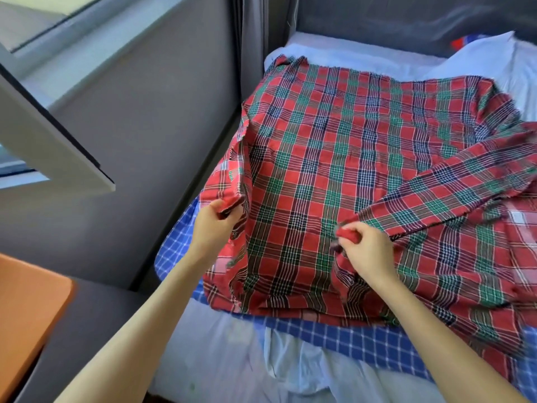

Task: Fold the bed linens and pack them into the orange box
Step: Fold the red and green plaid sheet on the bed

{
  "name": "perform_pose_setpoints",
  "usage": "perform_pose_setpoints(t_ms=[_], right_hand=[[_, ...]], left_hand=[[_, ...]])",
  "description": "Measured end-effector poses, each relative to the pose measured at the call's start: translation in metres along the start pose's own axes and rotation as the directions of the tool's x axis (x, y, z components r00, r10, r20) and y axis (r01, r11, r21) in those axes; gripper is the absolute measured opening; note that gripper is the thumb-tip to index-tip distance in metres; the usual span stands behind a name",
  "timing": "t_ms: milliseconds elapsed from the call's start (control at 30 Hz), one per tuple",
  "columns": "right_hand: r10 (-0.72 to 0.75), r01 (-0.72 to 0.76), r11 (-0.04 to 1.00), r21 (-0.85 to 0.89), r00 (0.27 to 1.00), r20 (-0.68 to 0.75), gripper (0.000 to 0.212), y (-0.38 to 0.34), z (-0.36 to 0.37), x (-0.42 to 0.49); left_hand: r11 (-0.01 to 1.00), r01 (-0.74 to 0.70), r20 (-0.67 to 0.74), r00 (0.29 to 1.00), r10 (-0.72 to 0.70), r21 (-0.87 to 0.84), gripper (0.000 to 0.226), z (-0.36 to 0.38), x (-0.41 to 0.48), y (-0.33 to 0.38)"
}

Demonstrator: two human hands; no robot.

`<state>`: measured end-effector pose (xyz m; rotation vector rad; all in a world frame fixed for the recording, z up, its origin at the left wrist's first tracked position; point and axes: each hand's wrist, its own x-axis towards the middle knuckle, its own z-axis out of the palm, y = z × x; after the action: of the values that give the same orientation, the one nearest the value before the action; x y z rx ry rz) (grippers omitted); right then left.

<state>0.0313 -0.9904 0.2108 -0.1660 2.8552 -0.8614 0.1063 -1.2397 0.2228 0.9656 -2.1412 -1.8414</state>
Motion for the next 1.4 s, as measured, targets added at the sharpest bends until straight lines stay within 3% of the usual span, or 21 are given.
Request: perform_pose_setpoints(t_ms=[133,267,400,533,700,833,933,1067,1133,1167,1233,1300,1400], right_hand=[[-0.206,0.215,0.929,0.300,0.977,-0.061,0.013,-0.088,-0.012,0.001],[-0.358,0.379,0.814,0.441,0.924,-0.133,0.015,-0.175,0.000,-0.006],[-0.417,0.439,0.788,0.433,0.896,-0.150,0.016,-0.206,0.028,-0.012],[-0.363,0.402,0.808,0.432,0.916,-0.172,0.014,-0.201,0.052,-0.012],[-0.388,0.457,0.804,0.382,0.888,-0.247,0.023,-0.195,0.076,-0.017],[-0.484,0.550,0.804,0.228,0.827,-0.287,0.026,-0.195,0.088,-0.020],[-0.450,0.480,0.841,0.248,0.876,-0.173,0.030,-0.193,0.086,-0.019],[-0.362,0.242,0.815,0.526,0.922,0.137,0.054,-0.188,0.069,-0.018],[-0.300,0.041,0.722,0.691,0.918,0.259,0.065,-0.178,0.049,-0.015],[-0.259,0.003,0.688,0.726,0.935,0.242,0.063,-0.168,0.039,-0.012],[-0.172,0.090,0.759,0.645,0.983,0.064,0.047,-0.139,0.022,-0.008],[-0.166,0.187,0.883,0.431,0.982,-0.085,0.034,-0.109,0.020,-0.009],[-0.346,0.375,0.922,0.101,0.911,-0.224,0.033,-0.082,0.040,-0.018]], left_hand=[[0.988,-0.130,-0.059,0.989,0.135,0.082,0.018,-0.006,-0.006,0.006],[0.977,-0.209,-0.074,0.975,0.211,0.039,0.021,-0.022,-0.004,0.015],[0.982,-0.168,-0.104,0.982,0.159,-0.089,0.016,-0.042,0.001,0.021],[0.970,-0.089,0.004,0.996,0.093,-0.227,0.019,-0.052,0.001,0.026],[0.985,0.003,0.050,0.999,0.006,-0.170,0.025,-0.048,0.009,0.027],[0.961,0.128,0.045,0.992,-0.120,-0.243,0.039,-0.038,0.021,0.029],[0.935,0.210,0.065,0.978,-0.200,-0.286,0.037,-0.030,0.028,0.032],[0.799,0.329,0.215,0.943,-0.253,-0.504,0.024,-0.022,0.037,0.032],[0.853,0.291,0.214,0.953,-0.216,-0.434,0.021,-0.018,0.040,0.032],[0.895,0.251,0.183,0.964,-0.194,-0.369,0.020,-0.017,0.042,0.036],[0.943,0.184,0.120,0.980,-0.156,-0.276,0.018,-0.016,0.045,0.047],[0.957,0.144,0.119,0.986,-0.117,-0.252,0.017,-0.014,0.047,0.066],[0.974,0.097,0.169,0.984,-0.063,-0.204,0.017,-0.007,0.046,0.104]])
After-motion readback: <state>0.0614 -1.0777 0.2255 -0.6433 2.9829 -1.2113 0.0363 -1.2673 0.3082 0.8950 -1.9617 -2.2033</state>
